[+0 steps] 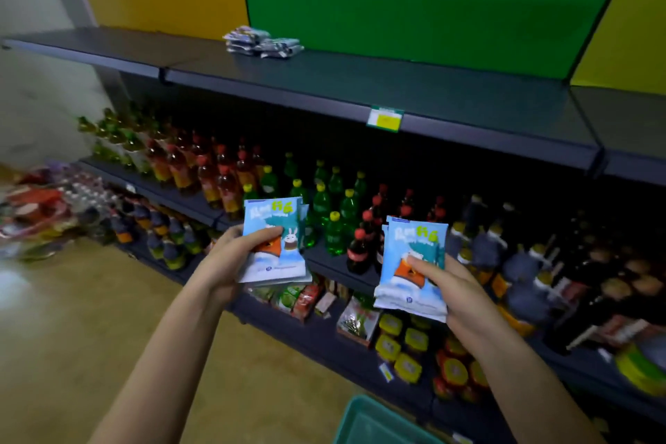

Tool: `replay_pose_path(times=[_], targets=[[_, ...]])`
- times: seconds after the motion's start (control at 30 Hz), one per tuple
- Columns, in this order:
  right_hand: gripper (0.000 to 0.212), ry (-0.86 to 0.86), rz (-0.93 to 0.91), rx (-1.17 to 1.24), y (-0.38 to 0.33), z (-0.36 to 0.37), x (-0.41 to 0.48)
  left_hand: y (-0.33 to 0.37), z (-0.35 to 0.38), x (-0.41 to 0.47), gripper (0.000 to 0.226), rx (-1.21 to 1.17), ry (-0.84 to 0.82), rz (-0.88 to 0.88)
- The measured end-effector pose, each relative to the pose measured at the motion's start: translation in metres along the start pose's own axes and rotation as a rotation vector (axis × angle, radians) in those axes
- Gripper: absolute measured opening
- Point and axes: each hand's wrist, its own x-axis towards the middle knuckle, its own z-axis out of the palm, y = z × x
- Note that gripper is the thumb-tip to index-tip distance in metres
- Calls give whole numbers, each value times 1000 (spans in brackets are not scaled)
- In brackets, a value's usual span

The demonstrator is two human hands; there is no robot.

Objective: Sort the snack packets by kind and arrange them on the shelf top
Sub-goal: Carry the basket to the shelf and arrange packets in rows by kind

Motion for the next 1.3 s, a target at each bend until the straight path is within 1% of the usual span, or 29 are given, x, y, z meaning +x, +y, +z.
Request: replay_pose_path(times=[0.07, 0.23, 0.33, 0.4, 0.47, 0.57, 0.73, 0.83, 1.0, 1.2, 1.3], targets=[[19, -18, -7, -7, -7, 21, 7, 11, -13, 6, 18, 14, -6, 3], [32, -5, -43, -20, -18, 78, 40, 38, -66, 42, 22, 71, -42, 25], [32, -21, -89, 16, -39, 119, 73, 78, -101, 69, 16, 95, -80, 44], [30, -16, -134, 50, -57, 148, 95, 110, -121, 91, 13, 106, -93, 78], [25, 4, -180, 83, -77, 175, 117, 144, -134, 115, 16, 132, -117, 106], [16, 36, -217, 106, -110, 207, 152, 190, -143, 153, 14, 155, -155, 161], [6, 103, -180, 99, -159, 226, 210, 249, -128, 216, 16, 152, -237, 155], [5, 138, -171, 65, -182, 225, 247, 272, -107, 257, 19, 147, -283, 178], [3, 201, -103, 18, -208, 213, 322, 295, -65, 332, 10, 155, -353, 162], [5, 303, -72, -71, -231, 195, 408, 311, -14, 415, 16, 222, -383, 108], [7, 347, -56, -129, -235, 193, 439, 314, 5, 450, 18, 224, -370, 94]])
